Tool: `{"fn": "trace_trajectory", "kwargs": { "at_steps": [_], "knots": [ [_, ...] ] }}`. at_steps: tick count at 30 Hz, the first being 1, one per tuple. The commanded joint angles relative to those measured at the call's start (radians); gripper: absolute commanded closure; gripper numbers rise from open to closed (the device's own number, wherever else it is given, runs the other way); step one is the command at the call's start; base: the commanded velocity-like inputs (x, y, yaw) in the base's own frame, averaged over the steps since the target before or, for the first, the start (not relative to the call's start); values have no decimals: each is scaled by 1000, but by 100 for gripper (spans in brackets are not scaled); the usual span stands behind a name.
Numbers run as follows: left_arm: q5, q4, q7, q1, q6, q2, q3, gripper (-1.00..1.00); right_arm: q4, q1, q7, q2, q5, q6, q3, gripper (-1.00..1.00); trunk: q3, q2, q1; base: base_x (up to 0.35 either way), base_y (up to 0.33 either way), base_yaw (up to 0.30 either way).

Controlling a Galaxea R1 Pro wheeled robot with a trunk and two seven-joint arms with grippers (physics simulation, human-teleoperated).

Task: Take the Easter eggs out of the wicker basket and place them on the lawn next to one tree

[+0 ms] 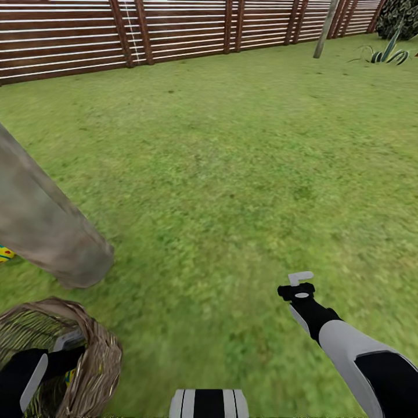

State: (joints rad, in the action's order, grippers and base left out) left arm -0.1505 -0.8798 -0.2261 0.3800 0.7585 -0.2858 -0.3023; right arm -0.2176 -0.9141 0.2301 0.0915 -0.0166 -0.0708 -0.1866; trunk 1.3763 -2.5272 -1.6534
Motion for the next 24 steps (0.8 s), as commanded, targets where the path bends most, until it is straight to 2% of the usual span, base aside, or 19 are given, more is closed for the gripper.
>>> {"fn": "trace_trajectory", "kwargs": {
  "at_steps": [1,8,17,20,21,24],
  "knots": [
    [-7,-1,0,0,6,1,-2,-100,-2,0,5,1,-2,-7,-7,-100,5,-1,0,0,0,0],
    [-16,-2,1,0,7,2,-1,-100,-2,0,5,1,-2,-7,-8,-100,32,-2,-3,0,0,0],
    [-18,-2,2,0,7,2,-3,-100,3,0,5,-12,-2,-8,-8,-100,67,-4,-7,0,0,0],
    [-18,-2,2,0,6,3,-3,-100,3,0,5,-13,-2,-9,-8,-100,67,-4,-7,0,0,0],
    [-18,-2,2,0,2,5,-3,100,3,0,5,-13,-2,-9,-8,-100,67,-4,-7,0,0,0],
    [-18,-2,3,0,-1,8,-4,100,4,0,5,-12,-2,-9,-8,-100,67,-4,-7,0,0,0]
  ]
}}
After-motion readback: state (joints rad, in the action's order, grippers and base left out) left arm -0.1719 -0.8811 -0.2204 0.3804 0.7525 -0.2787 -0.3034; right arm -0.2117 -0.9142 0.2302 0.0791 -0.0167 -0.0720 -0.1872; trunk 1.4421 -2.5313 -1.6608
